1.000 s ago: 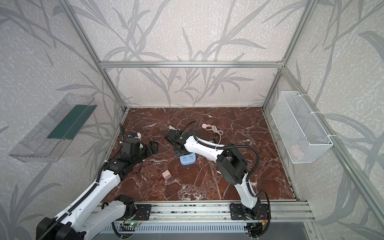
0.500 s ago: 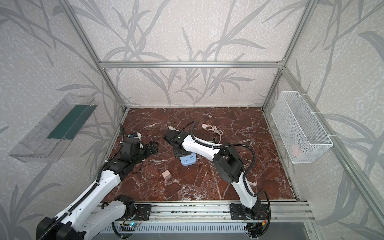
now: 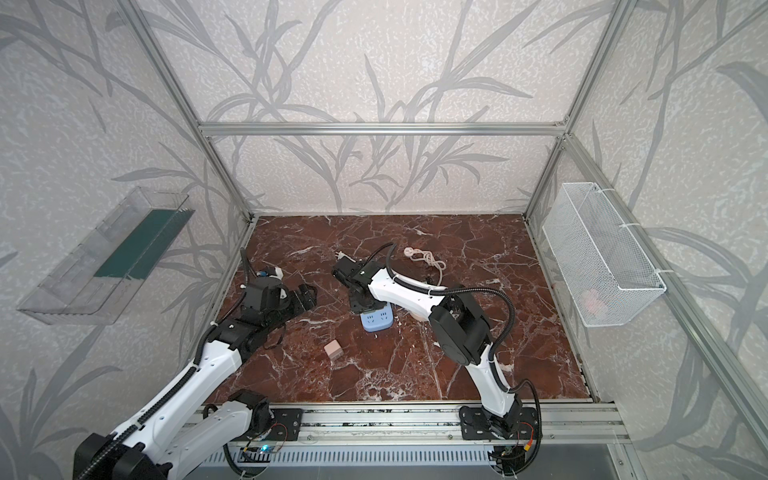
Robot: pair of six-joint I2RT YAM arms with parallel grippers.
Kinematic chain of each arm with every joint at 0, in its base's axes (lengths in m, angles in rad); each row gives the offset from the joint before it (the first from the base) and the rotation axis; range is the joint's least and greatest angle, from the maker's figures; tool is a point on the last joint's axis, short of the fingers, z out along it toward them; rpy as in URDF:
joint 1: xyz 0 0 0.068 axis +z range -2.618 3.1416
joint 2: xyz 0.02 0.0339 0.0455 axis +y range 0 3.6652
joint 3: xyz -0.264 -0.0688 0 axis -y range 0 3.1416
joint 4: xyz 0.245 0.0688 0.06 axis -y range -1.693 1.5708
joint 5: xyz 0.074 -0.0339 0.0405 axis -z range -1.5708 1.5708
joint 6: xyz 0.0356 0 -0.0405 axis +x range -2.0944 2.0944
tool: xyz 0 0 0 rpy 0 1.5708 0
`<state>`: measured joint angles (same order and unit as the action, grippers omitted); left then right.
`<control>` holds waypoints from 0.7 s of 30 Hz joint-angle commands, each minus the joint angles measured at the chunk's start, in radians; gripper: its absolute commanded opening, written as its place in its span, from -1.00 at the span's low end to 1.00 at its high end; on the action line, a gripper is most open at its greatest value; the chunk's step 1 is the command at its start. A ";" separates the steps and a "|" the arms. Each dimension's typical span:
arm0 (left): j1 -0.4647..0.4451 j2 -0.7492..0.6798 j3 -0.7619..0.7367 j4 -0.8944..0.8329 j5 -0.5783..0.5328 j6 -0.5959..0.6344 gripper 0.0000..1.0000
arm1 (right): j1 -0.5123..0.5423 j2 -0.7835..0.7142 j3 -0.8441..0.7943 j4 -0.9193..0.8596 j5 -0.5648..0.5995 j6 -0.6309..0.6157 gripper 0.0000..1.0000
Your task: Insert the plug
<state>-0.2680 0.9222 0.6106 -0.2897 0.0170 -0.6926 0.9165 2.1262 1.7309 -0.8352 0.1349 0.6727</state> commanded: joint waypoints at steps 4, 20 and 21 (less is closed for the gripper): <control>0.004 0.004 0.000 0.011 -0.008 -0.015 0.85 | -0.002 0.103 -0.069 -0.108 -0.055 0.007 -1.00; 0.003 -0.023 0.022 -0.012 -0.008 -0.013 0.85 | -0.048 -0.034 0.170 -0.161 0.088 -0.089 0.11; 0.004 -0.022 0.026 -0.015 -0.007 -0.013 0.86 | -0.048 -0.037 0.180 -0.159 0.087 -0.091 0.17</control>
<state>-0.2680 0.9115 0.6117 -0.2913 0.0200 -0.6941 0.8715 2.1220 1.8679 -0.9737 0.1959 0.6029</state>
